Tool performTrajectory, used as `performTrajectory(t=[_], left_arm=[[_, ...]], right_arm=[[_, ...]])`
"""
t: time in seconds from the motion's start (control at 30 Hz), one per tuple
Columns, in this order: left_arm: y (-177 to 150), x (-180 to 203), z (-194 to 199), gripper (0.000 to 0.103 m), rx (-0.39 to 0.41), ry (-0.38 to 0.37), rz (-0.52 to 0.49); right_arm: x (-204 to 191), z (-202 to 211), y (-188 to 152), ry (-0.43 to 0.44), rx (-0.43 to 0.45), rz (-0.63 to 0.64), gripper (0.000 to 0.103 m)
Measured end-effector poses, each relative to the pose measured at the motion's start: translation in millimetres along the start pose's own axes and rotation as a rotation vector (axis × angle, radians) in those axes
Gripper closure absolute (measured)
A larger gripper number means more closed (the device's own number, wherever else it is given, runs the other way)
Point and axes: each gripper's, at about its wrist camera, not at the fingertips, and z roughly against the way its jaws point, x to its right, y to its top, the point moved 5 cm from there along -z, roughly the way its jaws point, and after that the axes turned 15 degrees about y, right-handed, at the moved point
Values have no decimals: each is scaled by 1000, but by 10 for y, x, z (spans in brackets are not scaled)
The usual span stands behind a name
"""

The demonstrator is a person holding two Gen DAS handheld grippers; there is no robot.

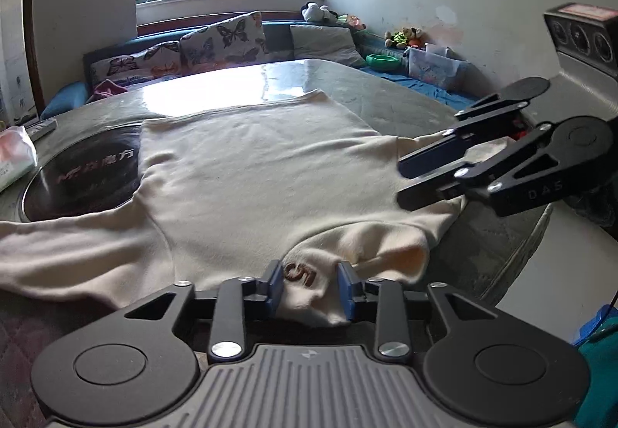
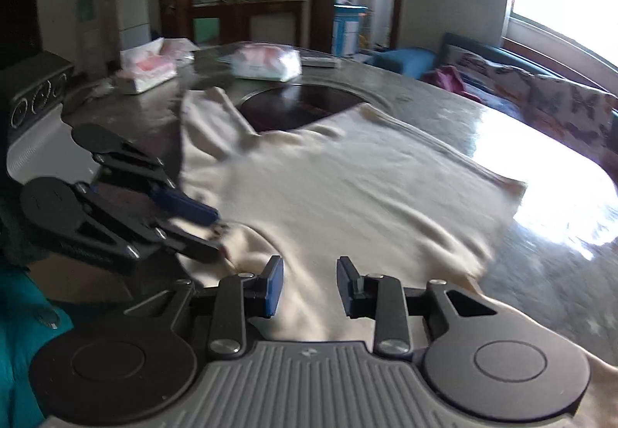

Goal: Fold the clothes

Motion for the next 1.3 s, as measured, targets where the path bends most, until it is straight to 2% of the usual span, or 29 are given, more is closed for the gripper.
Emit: performTrajectory(t=[0.2,0.27,0.5,0.57,0.67,0.8,1.0,1.2,1.3], left_arm=[[-49,-82,79,86,4,-23,24],[-82,-96,79,86,-3,-25,23],[124,-139,121,85,34,-43,31],[221,-126,74,85,45,-53,49],[338,3,-50,85,49,-74,50],[445,300,-180,85,53,-128,7],[503,690,-329,85,55,-192,-57],[424,849,-414,85,25,-223,-95],[427,860,-423,84,19,-224,-99]], right_arm=[[-218,-288,-21,97,-48,38,74],[-265,-341,-87,116,-76,30,74],[-282,-51,-113,99,-23,-8,74],[-196,95,-123,59,15,-50,74],[26,323,-240,-51,52,-133,74],[370,641,-477,-215,89,-257,74],[866,983,-891,-417,140,-432,74],[1254,1209,-1292,-526,148,-534,74],[1370,1331,-1355,-575,168,-562,74]])
